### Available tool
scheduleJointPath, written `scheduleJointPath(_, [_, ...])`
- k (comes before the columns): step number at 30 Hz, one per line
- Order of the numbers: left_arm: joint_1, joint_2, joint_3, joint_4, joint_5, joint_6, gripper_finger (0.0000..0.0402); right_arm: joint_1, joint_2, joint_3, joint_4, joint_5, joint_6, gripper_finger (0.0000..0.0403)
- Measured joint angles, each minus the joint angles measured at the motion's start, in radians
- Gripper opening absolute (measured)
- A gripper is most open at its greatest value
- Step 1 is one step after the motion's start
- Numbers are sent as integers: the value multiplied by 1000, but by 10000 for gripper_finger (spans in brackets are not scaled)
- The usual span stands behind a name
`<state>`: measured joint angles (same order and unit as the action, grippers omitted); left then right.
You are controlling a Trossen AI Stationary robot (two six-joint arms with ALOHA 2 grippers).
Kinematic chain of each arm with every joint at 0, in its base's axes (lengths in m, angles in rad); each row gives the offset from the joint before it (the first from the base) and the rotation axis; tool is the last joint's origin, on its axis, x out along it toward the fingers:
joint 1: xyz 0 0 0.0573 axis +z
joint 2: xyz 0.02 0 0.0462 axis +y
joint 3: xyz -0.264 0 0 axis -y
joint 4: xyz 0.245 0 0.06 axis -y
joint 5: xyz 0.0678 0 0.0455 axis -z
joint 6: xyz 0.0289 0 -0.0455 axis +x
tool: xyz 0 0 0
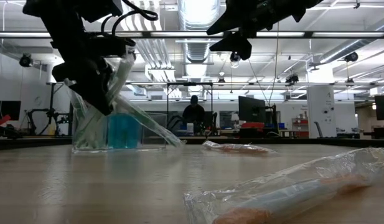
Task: Pick & Place toothbrushing station
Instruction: Move the transparent organizer to the center of the table
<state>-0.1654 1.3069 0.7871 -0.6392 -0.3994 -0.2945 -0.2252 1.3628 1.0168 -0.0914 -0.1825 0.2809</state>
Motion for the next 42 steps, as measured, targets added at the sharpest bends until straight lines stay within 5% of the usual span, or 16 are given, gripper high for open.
scheduleJointPath(24, [0, -1, 27, -23, 13, 5, 136, -2, 0, 0, 0, 1, -5, 244])
scheduleJointPath(28, [0, -1, 54, -21, -73, 5, 136, -2, 0, 0, 0, 1, -6, 244])
scheduleJointPath(32, [0, -1, 81, -64, -135, 5, 136, -2, 0, 0, 0, 0, -22, 244])
scheduleJointPath(42, [0, -2, 146, -240, -103, -61, 136, -2, 0, 0, 0, 0, -26, 244])
